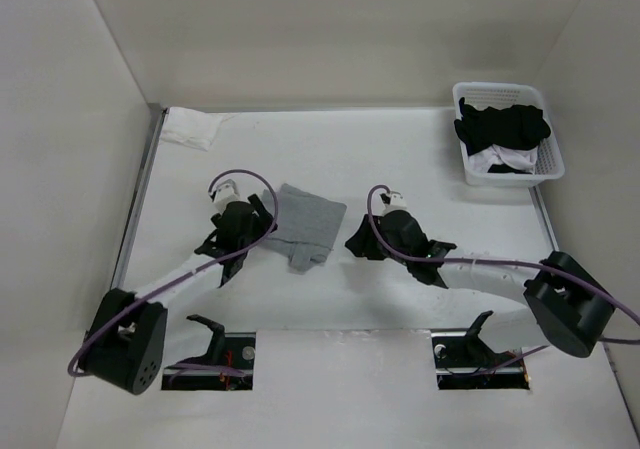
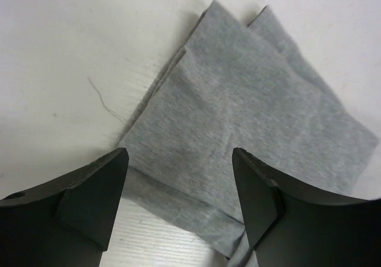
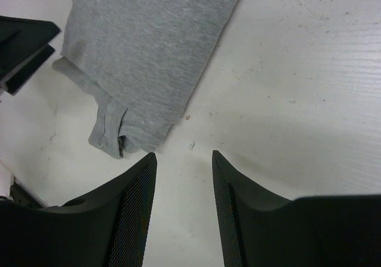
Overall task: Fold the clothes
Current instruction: Fold the tank top, then neatly place the folded tank top to the corner
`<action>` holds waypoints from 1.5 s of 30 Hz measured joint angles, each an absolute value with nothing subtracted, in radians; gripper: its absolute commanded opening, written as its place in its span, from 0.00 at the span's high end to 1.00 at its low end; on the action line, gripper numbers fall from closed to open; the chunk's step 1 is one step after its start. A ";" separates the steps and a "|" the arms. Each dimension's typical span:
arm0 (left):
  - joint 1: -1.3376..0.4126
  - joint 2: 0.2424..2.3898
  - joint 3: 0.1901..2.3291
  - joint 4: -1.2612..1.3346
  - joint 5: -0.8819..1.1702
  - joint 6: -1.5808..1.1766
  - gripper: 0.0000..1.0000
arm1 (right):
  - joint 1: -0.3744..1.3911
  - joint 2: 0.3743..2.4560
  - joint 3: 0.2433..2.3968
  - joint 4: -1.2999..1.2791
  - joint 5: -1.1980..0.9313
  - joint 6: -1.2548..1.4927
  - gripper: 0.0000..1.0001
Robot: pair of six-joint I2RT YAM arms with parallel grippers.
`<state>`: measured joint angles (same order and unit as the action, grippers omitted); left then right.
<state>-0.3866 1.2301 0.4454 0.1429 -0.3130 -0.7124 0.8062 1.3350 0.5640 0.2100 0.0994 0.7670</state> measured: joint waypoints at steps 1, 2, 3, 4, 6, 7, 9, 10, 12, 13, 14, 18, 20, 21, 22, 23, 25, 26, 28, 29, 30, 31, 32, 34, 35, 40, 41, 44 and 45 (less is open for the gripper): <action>-0.386 1.187 0.429 0.147 -0.322 -0.712 0.30 | 0.806 1.342 0.564 0.216 0.096 0.767 0.53; -0.384 1.148 0.416 0.155 -0.330 -0.710 0.29 | 0.806 1.348 0.564 0.221 0.093 0.767 0.53; -0.380 1.119 0.407 0.164 -0.335 -0.708 0.28 | 0.806 1.351 0.564 0.226 0.091 0.767 0.53; -0.375 1.098 0.403 0.171 -0.341 -0.706 0.28 | 0.806 1.355 0.564 0.231 0.088 0.767 0.53; -0.358 1.104 0.405 0.196 -0.346 -0.703 0.27 | 0.806 1.357 0.564 0.241 0.084 0.767 0.53; -0.348 1.131 0.411 0.199 -0.344 -0.702 0.27 | 0.806 1.357 0.564 0.245 0.082 0.767 0.53; -0.335 1.220 0.433 0.199 -0.331 -0.702 0.26 | 0.806 1.357 0.564 0.252 0.079 0.767 0.53; -0.332 1.277 0.447 0.199 -0.319 -0.702 0.26 | 0.806 1.357 0.564 0.255 0.078 0.767 0.53; -0.332 1.372 0.461 0.217 -0.303 -0.694 0.26 | 0.806 1.354 0.564 0.255 0.078 0.767 0.52; -0.332 1.390 0.477 0.234 -0.283 -0.697 0.26 | 0.806 1.351 0.564 0.255 0.077 0.767 0.52; -0.332 1.412 0.492 0.247 -0.268 -0.697 0.26 | 0.806 1.348 0.564 0.255 0.076 0.767 0.52; -0.331 1.490 0.528 0.322 -0.209 -0.701 0.40 | 0.806 1.334 0.564 0.257 0.074 0.767 0.52; -0.337 1.531 0.537 0.374 -0.178 -0.711 0.54 | 0.806 1.333 0.564 0.257 0.073 0.767 0.52; -0.342 1.553 0.540 0.403 -0.163 -0.717 0.58 | 0.806 1.333 0.564 0.257 0.073 0.767 0.52; -0.348 1.574 0.542 0.432 -0.149 -0.725 0.62 | 0.806 1.333 0.564 0.257 0.073 0.767 0.52; -0.354 1.596 0.544 0.464 -0.132 -0.733 0.65 | 0.806 1.332 0.564 0.257 0.072 0.767 0.52; -0.363 1.636 0.547 0.526 -0.093 -0.751 0.76 | 0.806 1.325 0.564 0.257 0.072 0.767 0.52; -0.367 1.654 0.548 0.551 -0.075 -0.762 0.80 | 0.806 1.320 0.564 0.257 0.071 0.767 0.52; -0.375 1.689 0.552 0.598 -0.040 -0.779 0.90 | 0.806 1.313 0.564 0.258 0.071 0.767 0.52; -0.379 1.703 0.553 0.619 -0.025 -0.786 0.94 | 0.805 1.310 0.564 0.258 0.071 0.767 0.52; -0.383 1.717 0.555 0.639 -0.010 -0.795 0.97 | 0.803 1.308 0.564 0.258 0.071 0.767 0.52; -0.388 1.726 0.558 0.653 0.002 -0.801 0.99 | 0.800 1.306 0.564 0.259 0.070 0.767 0.52; -0.393 1.734 0.560 0.664 0.014 -0.809 1.00 | 0.797 1.305 0.564 0.260 0.070 0.767 0.52; -0.403 1.740 0.566 0.667 0.028 -0.822 1.00 | 0.782 1.302 0.562 0.262 0.068 0.767 0.52; -0.405 1.740 0.571 0.660 0.034 -0.828 1.00 | 0.771 1.299 0.561 0.263 0.069 0.767 0.52; -0.376 1.759 0.686 0.536 0.047 -0.838 1.00 | 0.721 1.278 0.556 0.262 0.068 0.766 0.52; -0.361 1.773 0.734 0.510 0.047 -0.839 1.00 | 0.713 1.275 0.556 0.262 0.068 0.766 0.51; -0.303 1.829 0.904 0.450 0.043 -0.836 1.00 | 0.693 1.267 0.556 0.262 0.066 0.764 0.50; -0.279 1.851 0.966 0.432 0.041 -0.832 1.00 | 0.687 1.263 0.556 0.261 0.065 0.763 0.50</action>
<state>-0.2787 1.8507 0.9665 0.4316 0.0410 -0.8322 0.6872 1.2633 0.5564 0.2611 0.0650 0.7628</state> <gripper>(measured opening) 0.106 0.497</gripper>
